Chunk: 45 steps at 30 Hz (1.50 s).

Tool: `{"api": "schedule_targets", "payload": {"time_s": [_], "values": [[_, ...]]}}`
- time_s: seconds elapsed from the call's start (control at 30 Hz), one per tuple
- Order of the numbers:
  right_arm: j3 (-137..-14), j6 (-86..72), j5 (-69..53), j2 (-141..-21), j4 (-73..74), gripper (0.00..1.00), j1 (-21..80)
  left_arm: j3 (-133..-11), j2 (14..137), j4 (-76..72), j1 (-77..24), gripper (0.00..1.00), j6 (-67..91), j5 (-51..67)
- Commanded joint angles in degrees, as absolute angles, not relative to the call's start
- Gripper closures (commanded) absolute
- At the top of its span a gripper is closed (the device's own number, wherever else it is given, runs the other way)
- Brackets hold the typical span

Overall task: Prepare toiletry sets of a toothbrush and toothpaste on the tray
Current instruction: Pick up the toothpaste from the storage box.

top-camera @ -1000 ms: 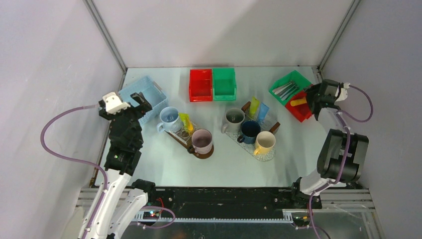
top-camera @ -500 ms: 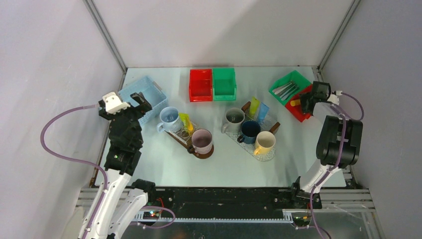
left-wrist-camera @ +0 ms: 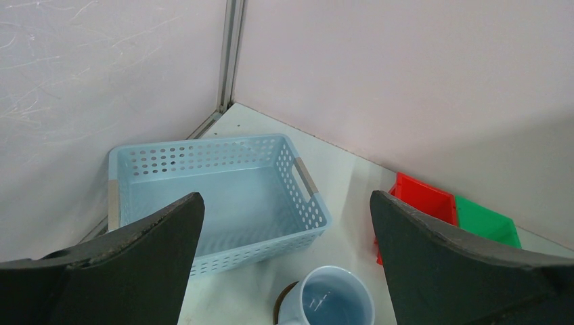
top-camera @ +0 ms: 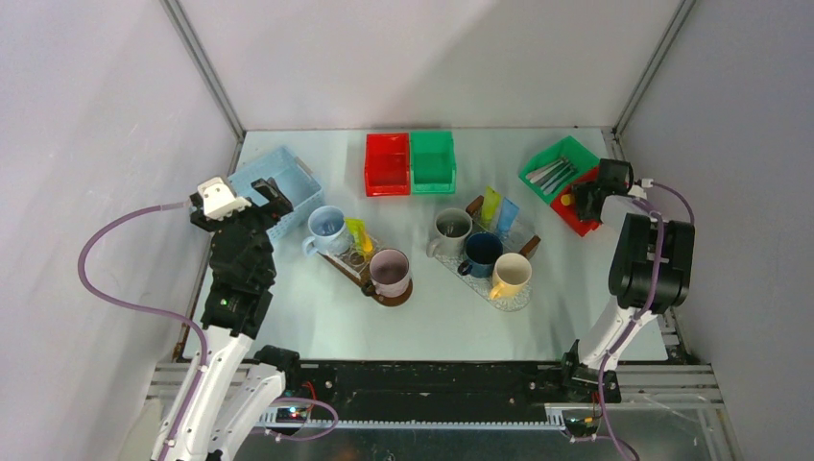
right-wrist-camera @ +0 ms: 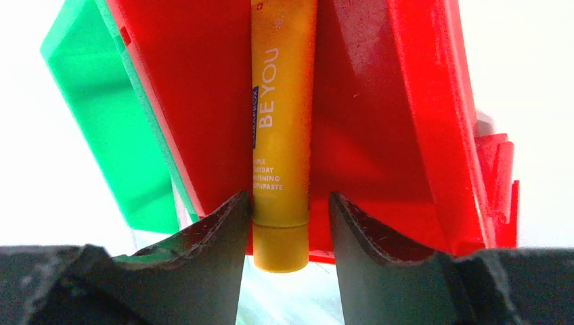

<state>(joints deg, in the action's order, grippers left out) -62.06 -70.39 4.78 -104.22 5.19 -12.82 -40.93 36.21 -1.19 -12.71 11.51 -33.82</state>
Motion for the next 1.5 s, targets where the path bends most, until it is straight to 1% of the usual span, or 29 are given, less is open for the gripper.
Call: {"api": "schedule_targets", "payload": {"time_s": [0.0, 0.13, 0.3, 0.33, 0.5, 0.63, 0.73, 0.9, 1.1, 1.27, 1.47], "values": [[-63.14, -71.74, 3.18, -106.75, 6.96, 0.49, -13.0, -40.78, 35.52, -2.96, -12.05, 0.0, 11.01, -33.31], [-63.06, -71.22, 2.75, -106.85, 6.93, 0.53, -13.01, -40.72, 35.38, -2.97, -12.06, 0.0, 10.82, -33.4], [-63.11, -69.65, 2.93, -104.67, 6.66, 0.67, -13.09, -40.71, 35.26, -2.98, -12.09, 0.0, 10.77, -33.4], [-63.04, -69.27, 2.96, -103.91, 6.76, 0.71, -13.14, -40.7, 35.14, -2.99, -12.07, 0.0, 10.83, -33.4], [-62.84, -67.63, 3.53, -99.65, 6.97, 0.81, -13.27, -40.69, 34.62, -3.07, -12.09, 0.0, 10.81, -33.18], [-61.57, -65.97, 4.3, -95.31, 6.57, 0.94, -13.2, -40.74, 34.1, -3.2, -12.06, 0.0, 10.69, -32.69], [-60.15, -64.87, 4.69, -92.04, 5.95, 0.99, -13.18, -40.82, 33.67, -3.31, -12.07, 0.0, 10.64, -31.92], [-57.25, -61.0, 4.72, -85.05, 4.66, 1.0, -12.91, -41.46, 33.06, -3.27, -12.06, 0.0, 11.02, -29.05], [-53.2, -55.14, 3.53, -75.46, -1.26, 1.0, -10.65, -45.04, 33.21, -1.16, -12.09, 0.0, 13.85, -21.04], [-50.14, -51.35, 3.89, -67.13, -5.98, 1.0, -6.3, -49.63, 34.17, 3.24, -12.15, 0.0, 17.34, -13.66], [-48.86, -47.8, 2.56, -61.61, -11.55, 1.0, 0.56, -53.18, 35.83, 5.58, -12.54, 0.0, 22.47, -5.02]]}}
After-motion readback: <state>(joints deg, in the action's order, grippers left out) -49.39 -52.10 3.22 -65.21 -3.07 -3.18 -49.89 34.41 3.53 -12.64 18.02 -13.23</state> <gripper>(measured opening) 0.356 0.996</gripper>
